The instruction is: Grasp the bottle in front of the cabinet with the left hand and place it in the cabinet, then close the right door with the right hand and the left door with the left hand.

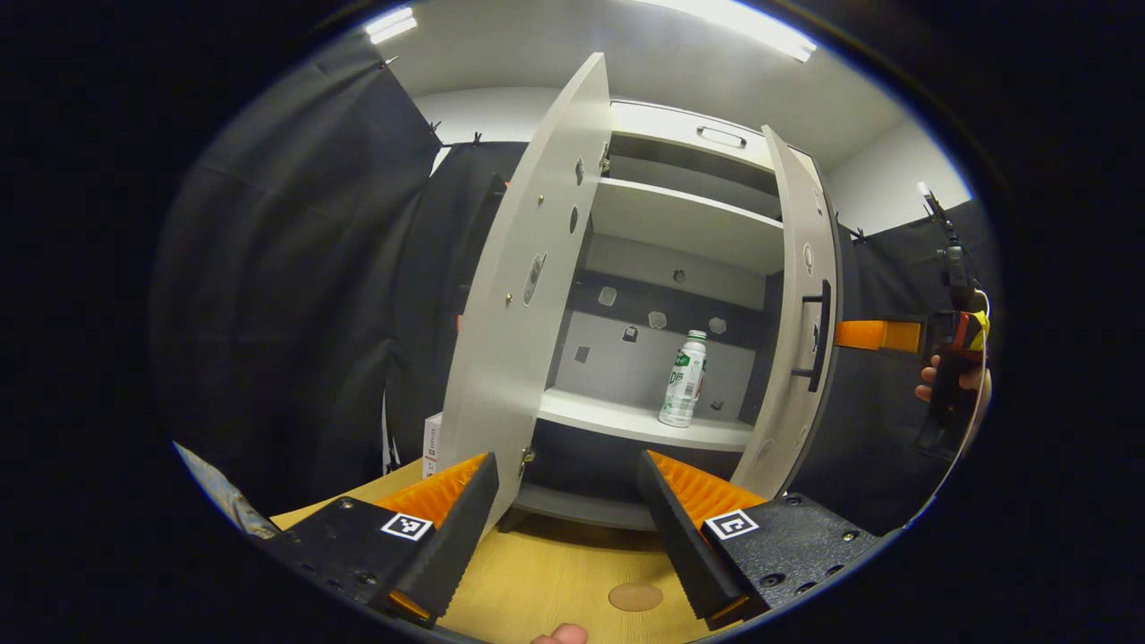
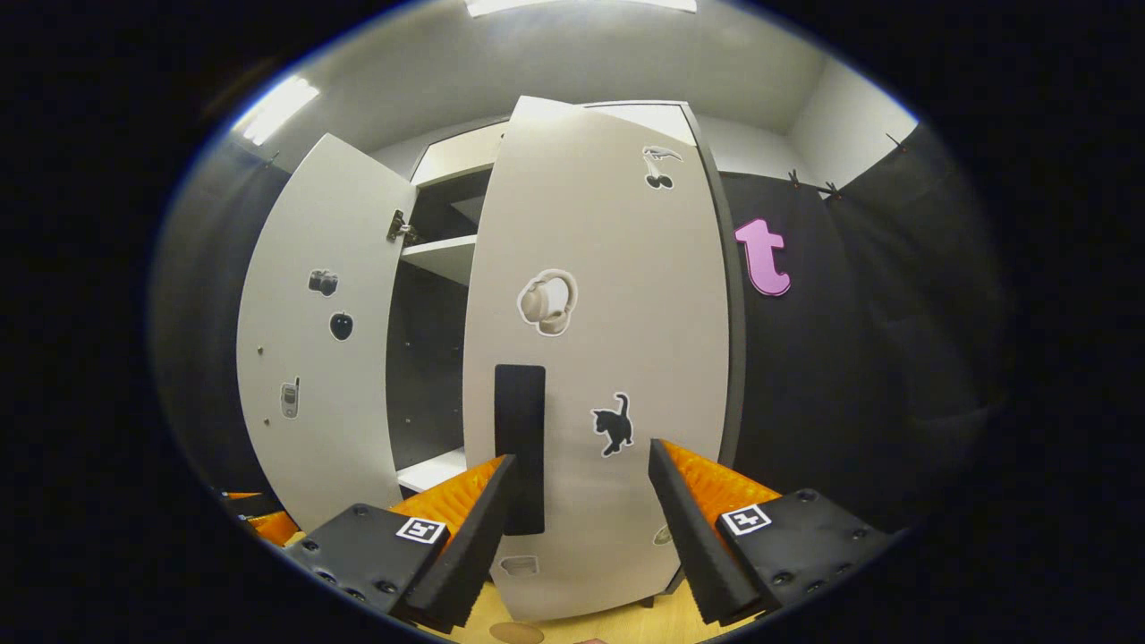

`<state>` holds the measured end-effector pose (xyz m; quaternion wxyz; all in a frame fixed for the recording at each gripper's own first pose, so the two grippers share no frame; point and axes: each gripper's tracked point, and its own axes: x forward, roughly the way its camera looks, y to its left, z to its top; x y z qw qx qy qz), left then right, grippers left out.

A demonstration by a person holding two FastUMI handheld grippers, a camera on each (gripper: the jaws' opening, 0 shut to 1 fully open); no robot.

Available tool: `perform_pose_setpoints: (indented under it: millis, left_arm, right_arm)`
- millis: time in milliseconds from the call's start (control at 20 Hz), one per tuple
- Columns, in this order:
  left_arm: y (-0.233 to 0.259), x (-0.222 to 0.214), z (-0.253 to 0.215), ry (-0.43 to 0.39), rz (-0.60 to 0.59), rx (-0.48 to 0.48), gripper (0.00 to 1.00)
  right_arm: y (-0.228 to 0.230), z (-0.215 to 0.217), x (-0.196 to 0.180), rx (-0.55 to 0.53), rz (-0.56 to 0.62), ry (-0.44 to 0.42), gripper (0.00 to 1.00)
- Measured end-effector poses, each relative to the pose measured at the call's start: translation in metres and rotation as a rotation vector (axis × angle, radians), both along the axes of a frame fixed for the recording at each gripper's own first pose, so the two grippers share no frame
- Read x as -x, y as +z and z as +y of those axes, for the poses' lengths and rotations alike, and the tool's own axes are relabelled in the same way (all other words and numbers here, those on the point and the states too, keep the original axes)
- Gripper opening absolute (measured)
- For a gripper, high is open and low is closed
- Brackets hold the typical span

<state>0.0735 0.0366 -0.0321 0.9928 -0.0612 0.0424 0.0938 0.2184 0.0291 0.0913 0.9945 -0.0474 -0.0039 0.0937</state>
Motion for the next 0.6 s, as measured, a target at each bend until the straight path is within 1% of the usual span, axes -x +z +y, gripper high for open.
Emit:
perform_pose_setpoints:
  millis: [350,600]
  left_arm:
    - [0.015,0.021,0.042,0.113,-0.025,-0.007,0.96]
    - [0.025,0.035,0.090,0.220,-0.040,-0.030,0.96]
  right_arm:
    - [-0.004,0.016,-0.026,-0.016,0.016,-0.006,0.95]
    - [-0.010,0.024,-0.049,-0.043,0.041,-0.013,0.95]
